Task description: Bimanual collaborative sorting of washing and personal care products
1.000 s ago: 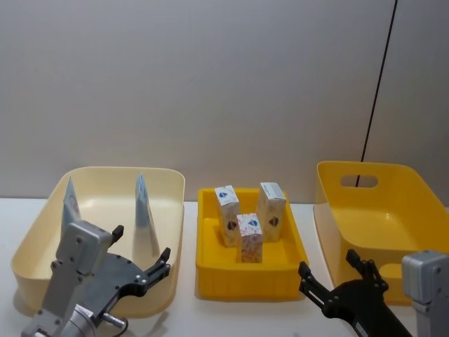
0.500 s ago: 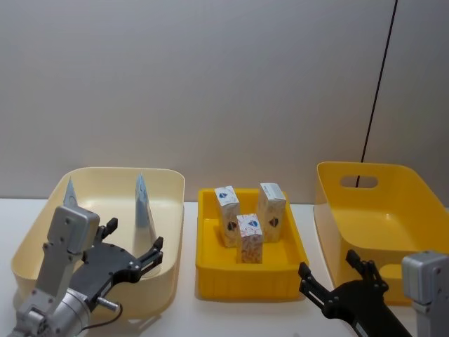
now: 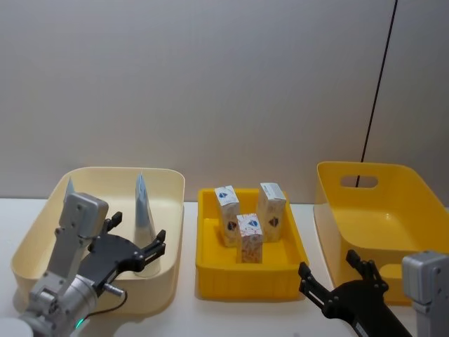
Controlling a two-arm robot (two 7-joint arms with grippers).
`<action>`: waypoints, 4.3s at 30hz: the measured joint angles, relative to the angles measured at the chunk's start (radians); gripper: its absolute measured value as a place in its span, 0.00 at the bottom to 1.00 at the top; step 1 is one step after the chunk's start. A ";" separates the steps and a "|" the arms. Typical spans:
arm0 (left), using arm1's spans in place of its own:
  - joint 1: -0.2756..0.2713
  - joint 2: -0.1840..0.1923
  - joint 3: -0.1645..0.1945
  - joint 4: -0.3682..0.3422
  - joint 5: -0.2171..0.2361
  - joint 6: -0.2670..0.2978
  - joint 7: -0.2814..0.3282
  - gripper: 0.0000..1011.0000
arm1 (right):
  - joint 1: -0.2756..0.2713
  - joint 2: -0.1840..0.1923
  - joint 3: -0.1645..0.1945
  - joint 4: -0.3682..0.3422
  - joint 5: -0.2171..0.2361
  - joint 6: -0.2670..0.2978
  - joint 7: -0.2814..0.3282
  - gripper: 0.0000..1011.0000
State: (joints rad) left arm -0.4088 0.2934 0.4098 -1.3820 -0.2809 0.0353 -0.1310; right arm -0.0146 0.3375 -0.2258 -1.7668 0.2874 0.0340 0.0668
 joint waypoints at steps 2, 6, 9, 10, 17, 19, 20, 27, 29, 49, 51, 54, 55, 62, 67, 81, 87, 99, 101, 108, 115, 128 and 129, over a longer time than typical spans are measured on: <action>-0.018 -0.010 0.002 0.026 0.003 -0.002 -0.005 0.99 | 0.000 0.000 0.000 0.000 0.000 0.000 0.000 0.99; -0.044 -0.026 0.005 0.068 0.006 -0.009 -0.014 0.99 | 0.000 0.000 0.000 0.000 0.000 0.000 0.000 0.99; -0.067 -0.041 0.006 0.104 0.007 -0.016 -0.021 0.99 | 0.000 0.000 0.000 0.000 0.000 0.000 0.000 0.99; -0.079 -0.048 0.006 0.122 0.008 -0.019 -0.023 0.99 | 0.000 0.000 0.000 0.000 0.000 0.000 0.000 0.99; -0.118 -0.075 0.005 0.184 0.013 -0.030 -0.028 0.99 | 0.000 0.000 0.000 0.000 0.000 0.000 0.000 0.99; -0.125 -0.079 0.004 0.193 0.013 -0.032 -0.029 0.99 | 0.000 0.000 0.000 0.000 0.000 0.000 0.000 0.99; -0.130 -0.082 0.004 0.202 0.014 -0.033 -0.029 0.99 | 0.000 0.000 0.000 0.000 0.000 0.000 0.000 0.99; -0.148 -0.094 0.002 0.230 0.016 -0.039 -0.031 0.87 | 0.000 0.000 0.000 0.000 0.000 0.000 0.000 0.99; -0.151 -0.096 0.002 0.234 0.016 -0.039 -0.031 0.82 | 0.000 0.000 0.000 0.000 0.000 0.000 0.000 0.99; -0.164 -0.105 -0.001 0.254 0.019 -0.044 -0.039 0.25 | 0.000 0.000 0.000 0.000 0.000 0.000 0.000 0.99; -0.163 -0.104 -0.003 0.251 0.019 -0.044 -0.041 0.25 | 0.000 0.000 0.000 0.000 0.000 0.000 0.000 0.99; -0.159 -0.101 -0.007 0.245 0.018 -0.051 -0.048 0.23 | 0.000 0.000 0.000 0.000 0.000 0.000 0.000 0.99; -0.158 -0.100 -0.008 0.243 0.018 -0.054 -0.049 0.23 | 0.000 0.000 0.000 0.000 0.000 0.000 0.000 0.99; -0.149 -0.086 -0.024 0.214 0.002 -0.094 -0.086 0.23 | 0.000 0.000 0.000 0.000 0.000 0.000 0.000 0.99; -0.143 -0.070 -0.038 0.181 -0.020 -0.122 -0.129 0.23 | 0.000 0.000 0.000 0.000 0.000 0.000 0.000 0.99; -0.124 -0.037 -0.070 0.068 -0.139 -0.149 -0.293 0.23 | 0.000 0.000 0.000 0.000 0.000 0.000 0.000 0.99; -0.116 -0.034 -0.067 0.027 -0.196 -0.133 -0.357 0.23 | 0.000 0.000 0.000 0.000 0.000 0.000 0.000 0.99; -0.107 -0.056 -0.015 -0.005 -0.268 -0.084 -0.443 0.23 | 0.000 0.000 0.000 0.000 0.000 0.000 0.000 0.99; -0.106 -0.059 -0.005 -0.005 -0.270 -0.081 -0.447 0.23 | 0.000 0.000 0.000 0.000 0.000 0.000 0.000 0.99; -0.105 -0.070 0.030 -0.004 -0.266 -0.076 -0.454 0.23 | 0.000 0.000 0.000 0.000 0.000 0.000 0.000 0.99; -0.108 -0.076 0.056 0.004 -0.246 -0.086 -0.447 0.23 | 0.000 0.000 0.000 0.000 0.000 0.000 0.000 0.99; -0.113 -0.082 0.087 0.011 -0.230 -0.100 -0.440 0.23 | 0.000 0.000 0.000 0.000 0.000 0.000 0.002 0.99; -0.113 -0.082 0.088 0.012 -0.230 -0.100 -0.440 0.23 | 0.000 0.000 0.000 0.000 0.000 0.000 0.002 0.99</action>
State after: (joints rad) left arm -0.5220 0.2111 0.4974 -1.3705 -0.5108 -0.0651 -0.5708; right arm -0.0147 0.3376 -0.2258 -1.7668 0.2872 0.0340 0.0686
